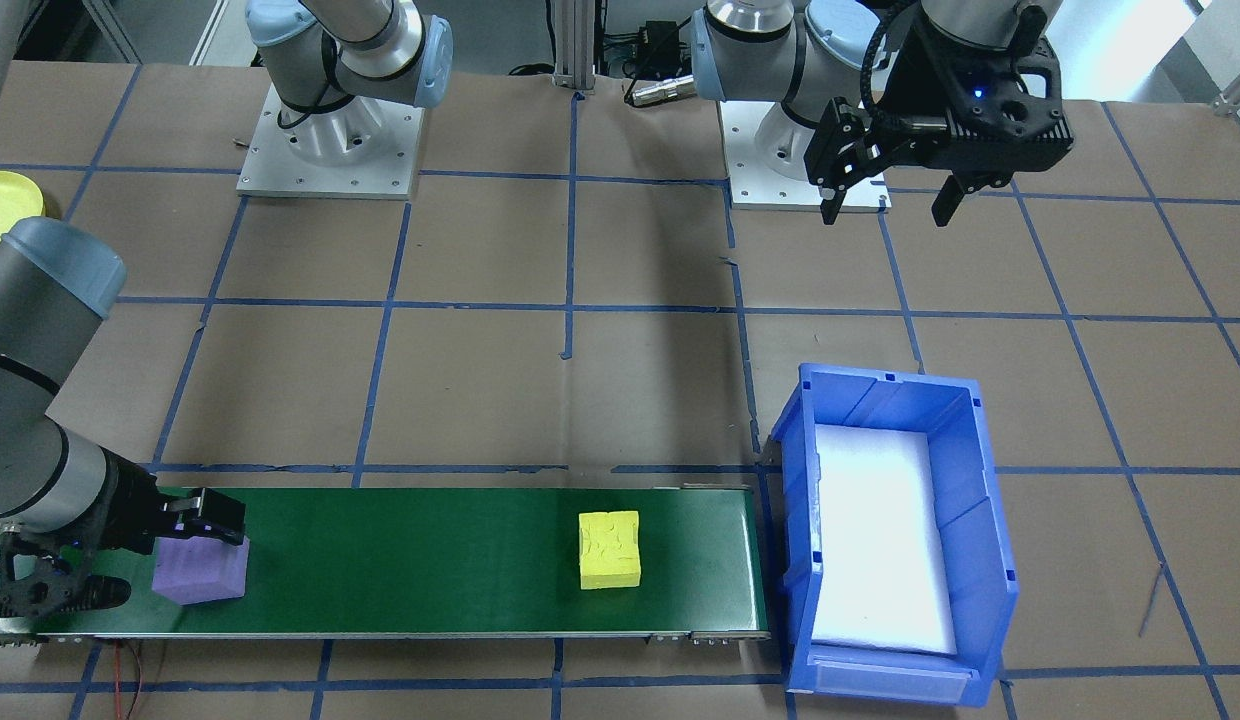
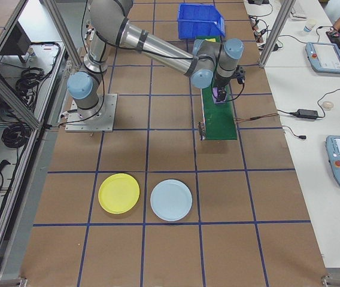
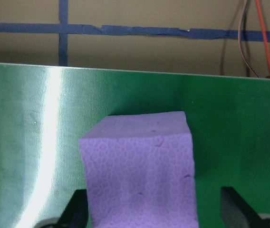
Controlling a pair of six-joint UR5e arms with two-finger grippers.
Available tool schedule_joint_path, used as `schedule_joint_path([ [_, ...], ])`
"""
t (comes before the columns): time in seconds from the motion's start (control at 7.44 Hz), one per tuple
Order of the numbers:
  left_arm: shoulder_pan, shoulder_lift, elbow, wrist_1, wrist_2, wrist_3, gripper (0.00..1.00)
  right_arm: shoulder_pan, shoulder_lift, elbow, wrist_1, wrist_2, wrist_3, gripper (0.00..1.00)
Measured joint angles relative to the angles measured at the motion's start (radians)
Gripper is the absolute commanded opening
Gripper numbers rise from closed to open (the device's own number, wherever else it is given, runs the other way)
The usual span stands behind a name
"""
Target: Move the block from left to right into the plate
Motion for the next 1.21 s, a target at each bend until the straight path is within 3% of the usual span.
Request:
schedule_joint_path([
  [0.13, -0.001, -0.003, -0.020, 0.002, 0.008, 0.011, 1.00, -0.017, 0.005, 0.002, -0.003, 0.006, -0.023, 0.37],
  [0.27, 0.000, -0.008, -0.051, 0.030, 0.004, 0.015, 1.00, -0.038, 0.007, 0.001, -0.005, 0.008, -0.042, 0.22],
  [0.67, 0.012, -0.015, -0.103, 0.096, -0.001, 0.010, 1.00, -0.169, -0.017, -0.029, -0.006, -0.005, -0.111, 0.18],
  [1.21, 0.010, -0.019, -0.106, 0.093, 0.001, 0.004, 1.00, -0.552, -0.075, -0.010, 0.044, -0.114, -0.489, 0.19],
])
